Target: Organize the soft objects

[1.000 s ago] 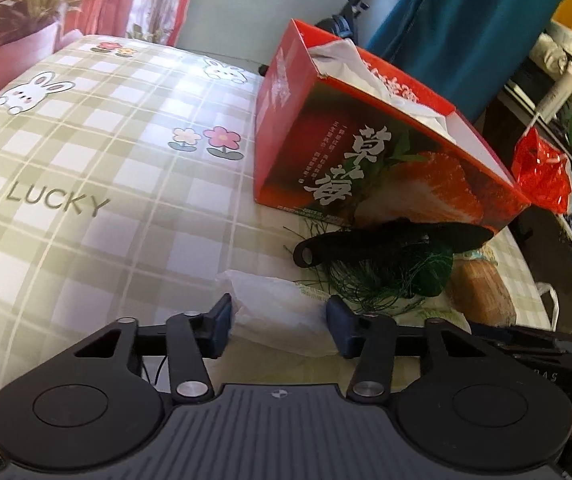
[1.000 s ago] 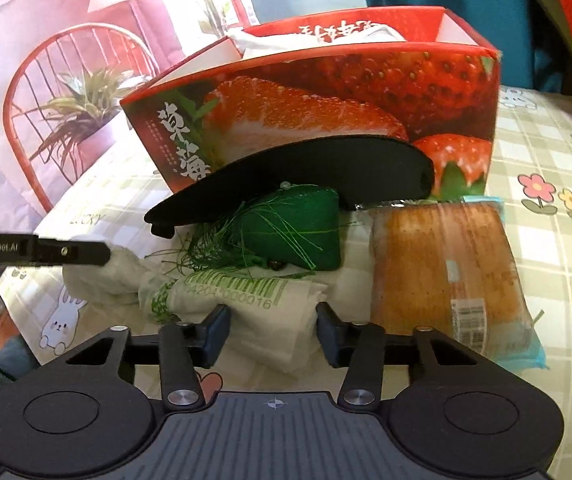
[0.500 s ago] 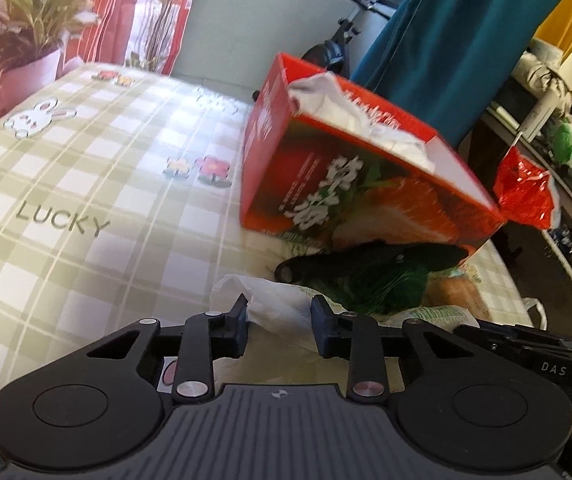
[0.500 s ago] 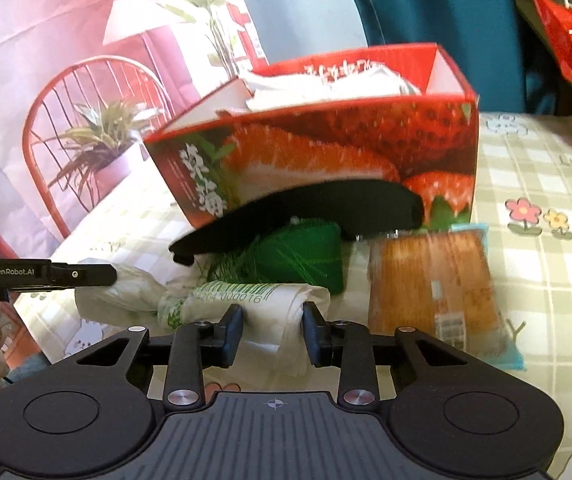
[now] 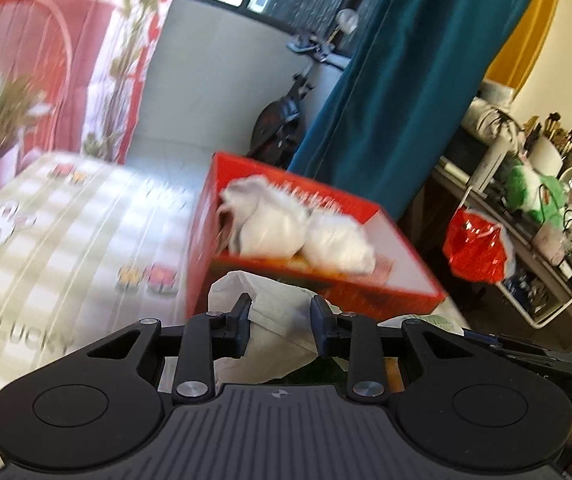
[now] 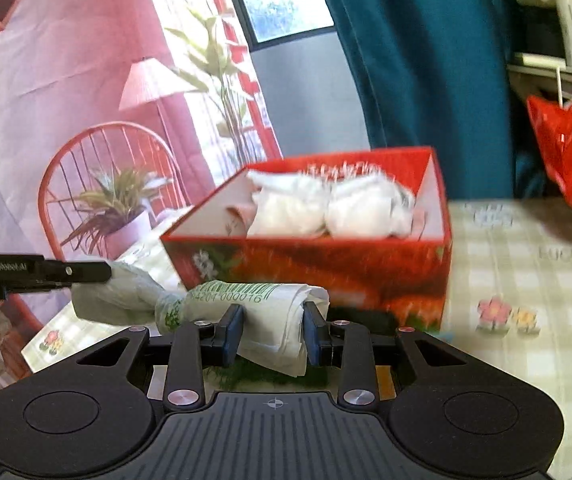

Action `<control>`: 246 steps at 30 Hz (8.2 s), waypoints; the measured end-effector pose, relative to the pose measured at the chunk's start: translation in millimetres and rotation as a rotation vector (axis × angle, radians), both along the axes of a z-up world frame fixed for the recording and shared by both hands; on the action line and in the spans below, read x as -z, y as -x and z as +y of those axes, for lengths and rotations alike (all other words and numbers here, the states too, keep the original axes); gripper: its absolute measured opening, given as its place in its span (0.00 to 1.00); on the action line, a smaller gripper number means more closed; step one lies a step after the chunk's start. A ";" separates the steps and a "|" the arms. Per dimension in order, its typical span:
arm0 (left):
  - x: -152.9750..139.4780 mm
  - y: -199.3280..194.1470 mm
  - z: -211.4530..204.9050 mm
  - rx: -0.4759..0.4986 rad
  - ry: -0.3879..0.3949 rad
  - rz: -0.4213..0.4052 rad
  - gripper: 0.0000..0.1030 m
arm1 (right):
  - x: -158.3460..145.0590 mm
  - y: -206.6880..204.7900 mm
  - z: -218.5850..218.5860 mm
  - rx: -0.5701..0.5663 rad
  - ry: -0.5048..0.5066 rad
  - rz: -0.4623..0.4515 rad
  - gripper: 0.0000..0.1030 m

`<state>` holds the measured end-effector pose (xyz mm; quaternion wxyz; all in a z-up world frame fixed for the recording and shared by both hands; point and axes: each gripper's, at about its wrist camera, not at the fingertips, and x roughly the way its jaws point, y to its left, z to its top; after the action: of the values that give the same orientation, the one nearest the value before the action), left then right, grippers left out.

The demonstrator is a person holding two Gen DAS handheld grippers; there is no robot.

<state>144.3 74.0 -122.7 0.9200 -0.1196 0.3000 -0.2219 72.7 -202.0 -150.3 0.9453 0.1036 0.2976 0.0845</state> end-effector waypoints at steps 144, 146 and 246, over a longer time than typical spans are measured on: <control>41.8 -40.5 -55.7 0.146 -0.269 -0.048 0.14 | 15.8 -77.3 -0.7 -0.179 0.286 0.089 0.08; 26.4 -38.8 -53.2 0.134 -0.261 -0.082 0.14 | 1.3 -76.3 -1.8 -0.184 0.264 0.054 0.08; 13.5 -33.0 -54.1 -0.163 -0.254 -0.013 1.00 | 8.2 -55.0 8.7 0.168 0.204 -0.041 0.99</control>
<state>177.3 19.9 -136.2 0.9446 -0.0249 0.3090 -0.1076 127.6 -193.4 -158.5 0.9606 0.0294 0.2755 -0.0235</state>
